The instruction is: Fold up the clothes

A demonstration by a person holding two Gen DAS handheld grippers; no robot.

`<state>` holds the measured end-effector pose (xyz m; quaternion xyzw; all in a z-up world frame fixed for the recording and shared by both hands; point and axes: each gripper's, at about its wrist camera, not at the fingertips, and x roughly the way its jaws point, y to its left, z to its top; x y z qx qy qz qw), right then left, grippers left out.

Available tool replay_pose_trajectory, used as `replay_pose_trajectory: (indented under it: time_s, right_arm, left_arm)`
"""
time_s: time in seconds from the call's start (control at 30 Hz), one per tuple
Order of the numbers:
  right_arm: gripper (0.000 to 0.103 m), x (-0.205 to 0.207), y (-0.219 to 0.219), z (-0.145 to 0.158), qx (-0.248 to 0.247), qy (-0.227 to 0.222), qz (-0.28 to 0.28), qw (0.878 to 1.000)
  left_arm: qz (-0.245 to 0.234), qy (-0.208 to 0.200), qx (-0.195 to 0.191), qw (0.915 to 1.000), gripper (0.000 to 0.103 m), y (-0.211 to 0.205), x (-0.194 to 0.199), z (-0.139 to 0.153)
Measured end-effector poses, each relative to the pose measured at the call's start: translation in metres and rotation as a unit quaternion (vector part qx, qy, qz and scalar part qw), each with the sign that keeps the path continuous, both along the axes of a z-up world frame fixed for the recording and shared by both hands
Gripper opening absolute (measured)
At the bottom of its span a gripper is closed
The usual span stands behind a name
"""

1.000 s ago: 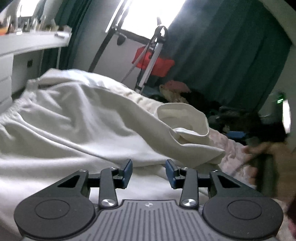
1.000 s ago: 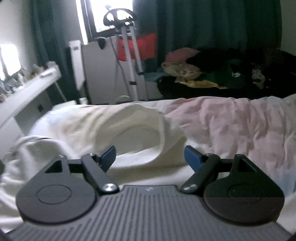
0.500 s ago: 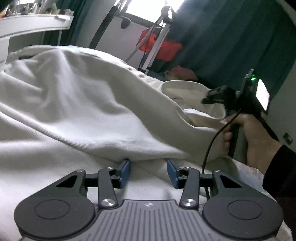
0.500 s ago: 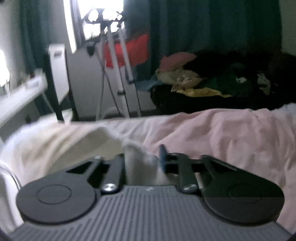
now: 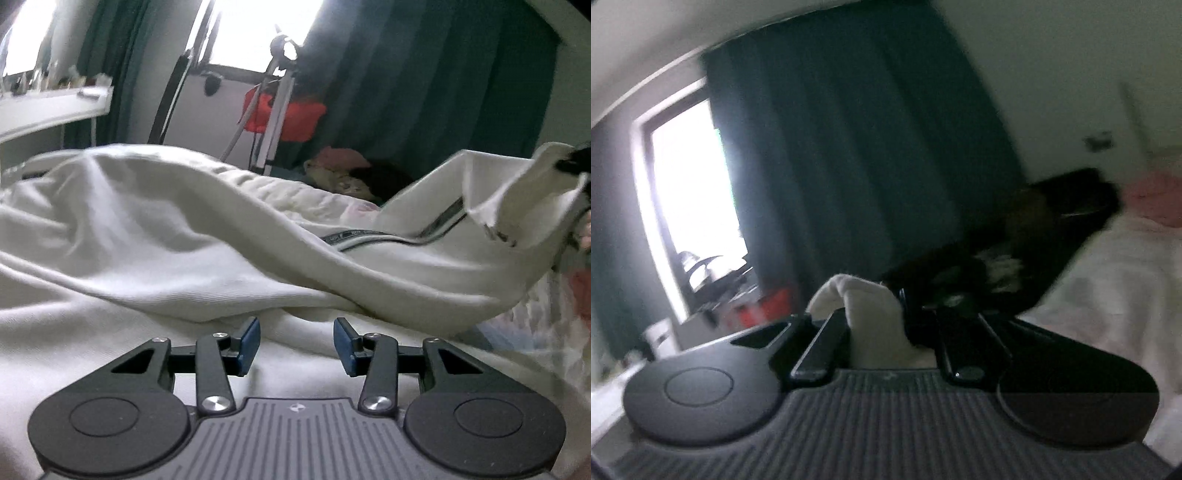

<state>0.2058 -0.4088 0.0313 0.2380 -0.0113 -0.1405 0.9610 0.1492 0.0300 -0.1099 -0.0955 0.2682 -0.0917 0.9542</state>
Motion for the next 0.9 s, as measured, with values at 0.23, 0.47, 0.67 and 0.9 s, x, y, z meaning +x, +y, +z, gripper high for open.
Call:
replay_pose_trajectory:
  time_s: [0.23, 0.47, 0.67, 0.9]
  right_arm:
    - [0.01, -0.047, -0.074, -0.031, 0.041, 0.022, -0.068, 0.997]
    - [0.01, 0.002, -0.166, -0.119, 0.201, 0.14, -0.078, 0.966]
    - [0.013, 0.009, -0.199, -0.182, 0.265, 0.207, -0.049, 0.94]
    - [0.074, -0.031, -0.182, -0.154, 0.221, 0.164, -0.02, 0.961]
  left_arm:
    - [-0.004, -0.009, 0.024, 0.9997, 0.046, -0.016, 0.0, -0.005]
    - [-0.004, -0.008, 0.049, 0.9988, 0.046, -0.029, 0.008, -0.012]
    - [-0.013, -0.008, 0.066, 0.9977, 0.046, -0.042, 0.016, -0.017]
    - [-0.039, -0.023, 0.095, 0.9944, 0.046, -0.061, 0.01, -0.02]
